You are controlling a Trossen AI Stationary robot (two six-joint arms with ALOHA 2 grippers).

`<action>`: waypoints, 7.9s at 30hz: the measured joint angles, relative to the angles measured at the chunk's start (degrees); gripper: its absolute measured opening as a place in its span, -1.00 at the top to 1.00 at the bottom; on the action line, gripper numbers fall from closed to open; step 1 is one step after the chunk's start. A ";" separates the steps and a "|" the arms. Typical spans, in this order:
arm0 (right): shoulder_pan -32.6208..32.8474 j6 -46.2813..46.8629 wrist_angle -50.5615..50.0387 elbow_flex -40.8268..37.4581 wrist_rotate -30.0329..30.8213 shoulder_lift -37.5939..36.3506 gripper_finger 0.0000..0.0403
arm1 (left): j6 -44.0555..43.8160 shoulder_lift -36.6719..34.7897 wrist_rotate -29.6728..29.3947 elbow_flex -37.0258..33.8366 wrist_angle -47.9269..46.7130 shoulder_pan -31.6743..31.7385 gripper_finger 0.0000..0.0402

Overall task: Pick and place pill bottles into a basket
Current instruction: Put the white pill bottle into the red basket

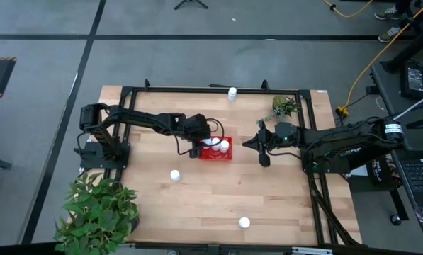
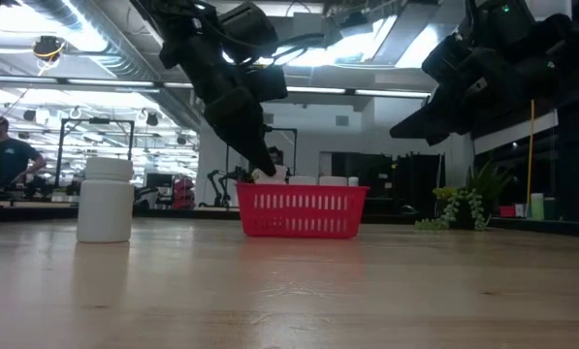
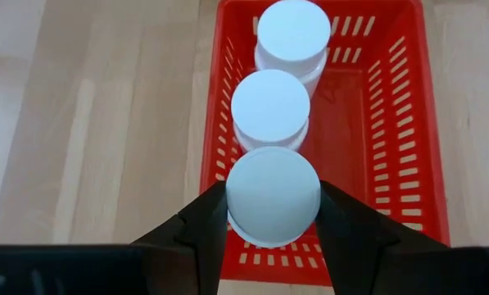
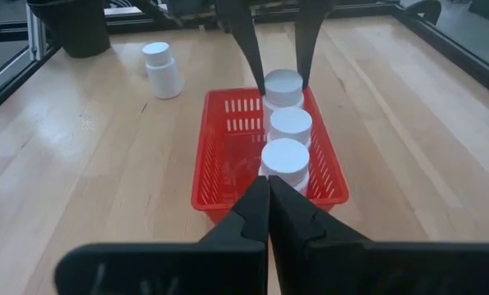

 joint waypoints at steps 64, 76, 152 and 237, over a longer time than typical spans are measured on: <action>2.68 -0.07 -0.12 0.00 0.11 0.02 0.98 | 1.01 1.82 4.09 0.02 2.86 1.97 0.11; 2.68 0.04 -0.09 0.00 0.10 0.02 0.98 | 0.88 1.82 2.10 0.02 2.75 1.97 0.07; 32.75 24.52 -35.28 22.48 23.42 6.29 0.98 | -4.49 -40.91 1.12 -34.88 29.74 -5.77 0.96; 56.42 68.74 -64.79 57.83 29.64 40.26 -0.52 | -5.13 -40.87 1.06 -34.88 30.16 -5.76 0.96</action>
